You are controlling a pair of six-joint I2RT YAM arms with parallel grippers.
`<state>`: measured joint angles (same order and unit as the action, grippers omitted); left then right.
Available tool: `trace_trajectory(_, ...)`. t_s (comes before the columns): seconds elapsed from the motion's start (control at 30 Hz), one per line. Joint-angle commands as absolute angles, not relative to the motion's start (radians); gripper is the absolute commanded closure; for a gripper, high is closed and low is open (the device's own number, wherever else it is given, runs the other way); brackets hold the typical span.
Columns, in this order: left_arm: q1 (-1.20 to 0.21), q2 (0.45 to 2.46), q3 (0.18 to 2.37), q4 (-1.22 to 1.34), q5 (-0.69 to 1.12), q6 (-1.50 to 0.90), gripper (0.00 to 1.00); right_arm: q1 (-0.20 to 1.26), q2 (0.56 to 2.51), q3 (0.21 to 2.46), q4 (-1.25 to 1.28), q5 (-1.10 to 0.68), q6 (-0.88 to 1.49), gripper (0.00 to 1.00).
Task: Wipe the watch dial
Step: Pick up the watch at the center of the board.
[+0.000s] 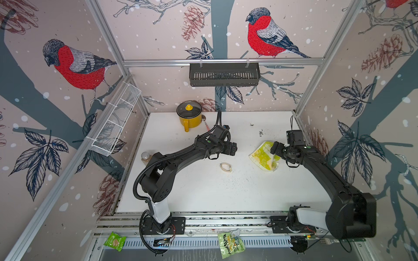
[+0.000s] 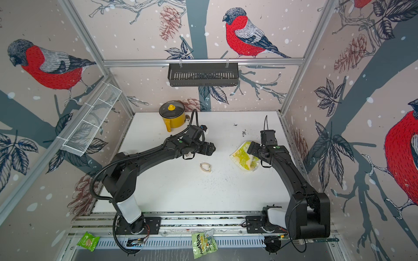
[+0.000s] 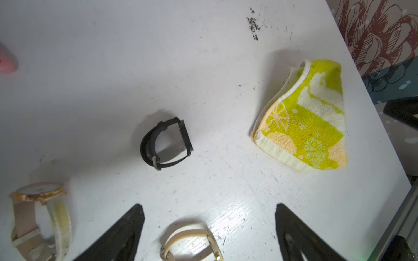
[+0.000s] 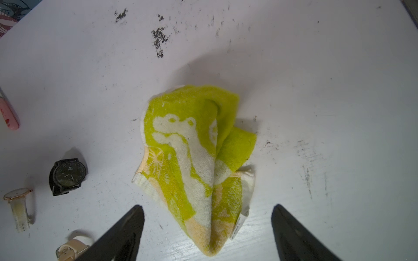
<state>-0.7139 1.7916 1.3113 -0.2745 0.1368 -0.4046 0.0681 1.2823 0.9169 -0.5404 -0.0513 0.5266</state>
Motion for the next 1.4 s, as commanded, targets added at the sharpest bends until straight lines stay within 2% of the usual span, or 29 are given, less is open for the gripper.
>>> trace_trajectory(0.0, -0.719, 1.783, 1.299, -0.288, 0.177, -0.432, 0.1, 0.066, 1.294, 0.928, -0.548, -0.109, 0.526, 0.18)
trace_trajectory(0.23, -0.719, 1.734, 1.234, -0.296, 0.174, -0.206, 0.11, 0.056, 1.327, 0.932, -0.545, -0.153, 0.525, 0.26)
trace_trajectory(0.4, -0.722, 1.733, 1.206, -0.338, 0.132, 0.057, 0.17, 0.05, 1.34, 0.943, -0.534, -0.165, 0.519, 0.27)
trace_trajectory(0.53, -0.722, 1.807, 1.289, -0.407, 0.077, 0.184, 0.21, 0.043, 1.362, 0.96, -0.534, -0.177, 0.515, 0.26)
trace_trajectory(0.7, -0.726, 1.899, 1.405, -0.442, 0.072, 0.206, 0.31, 0.034, 1.371, 0.974, -0.545, -0.173, 0.516, 0.25)
trace_trajectory(1.17, -0.735, 1.957, 1.405, -0.39, 0.044, 0.216, 0.36, 0.016, 1.346, 0.943, -0.577, -0.224, 0.548, 0.24)
trace_trajectory(1.37, -0.741, 1.965, 1.404, -0.37, 0.041, 0.224, 0.41, 0.006, 1.336, 0.922, -0.581, -0.238, 0.542, 0.25)
